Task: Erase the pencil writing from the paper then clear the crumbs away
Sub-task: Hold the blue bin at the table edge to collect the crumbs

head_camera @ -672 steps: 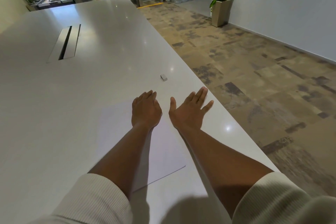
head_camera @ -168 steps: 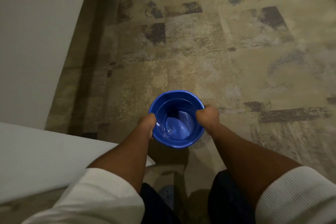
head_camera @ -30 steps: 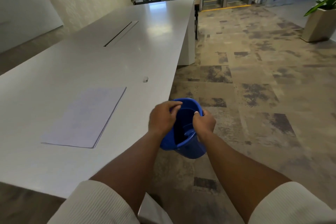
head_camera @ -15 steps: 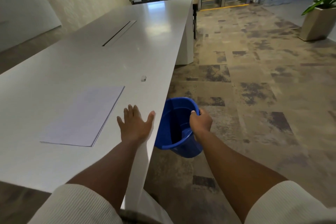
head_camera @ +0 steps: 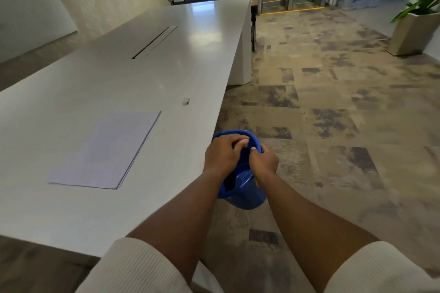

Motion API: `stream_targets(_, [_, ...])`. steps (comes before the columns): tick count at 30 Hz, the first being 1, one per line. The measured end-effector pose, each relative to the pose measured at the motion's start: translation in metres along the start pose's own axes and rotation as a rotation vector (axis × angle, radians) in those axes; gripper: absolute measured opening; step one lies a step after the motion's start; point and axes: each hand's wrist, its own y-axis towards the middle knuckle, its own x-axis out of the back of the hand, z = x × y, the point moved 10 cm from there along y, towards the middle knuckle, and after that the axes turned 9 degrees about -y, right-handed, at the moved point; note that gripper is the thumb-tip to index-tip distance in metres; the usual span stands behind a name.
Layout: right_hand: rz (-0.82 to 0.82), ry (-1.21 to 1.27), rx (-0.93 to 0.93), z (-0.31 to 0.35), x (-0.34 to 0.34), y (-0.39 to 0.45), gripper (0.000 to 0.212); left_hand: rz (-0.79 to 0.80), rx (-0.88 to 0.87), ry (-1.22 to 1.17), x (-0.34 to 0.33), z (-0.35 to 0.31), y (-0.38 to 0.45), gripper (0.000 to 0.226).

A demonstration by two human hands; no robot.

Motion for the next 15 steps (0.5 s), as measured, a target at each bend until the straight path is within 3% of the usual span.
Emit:
stream_targets(3, [-0.005,-0.009,0.007,0.002,0.002,-0.002,0.016,-0.143,0.037,-0.038,0.037,0.014,0.0,0.008])
stream_targets(5, [0.008,0.006,0.006,0.003,0.0,-0.003,0.015,-0.239,0.058,-0.055,0.063,0.027,-0.002,0.016])
stream_targets(7, [0.022,0.024,0.007,0.004,-0.002,-0.004,0.015,-0.285,0.108,0.006,0.084,0.046,-0.003,0.038])
stream_targets(11, [0.027,0.042,0.011,0.006,-0.002,-0.005,0.014,-0.156,0.351,0.361,0.093,0.097,-0.012,0.082])
stream_targets(15, [0.026,0.052,0.01,0.005,0.0,-0.003,0.014,0.003,0.381,0.483,0.07,0.112,-0.019,0.091])
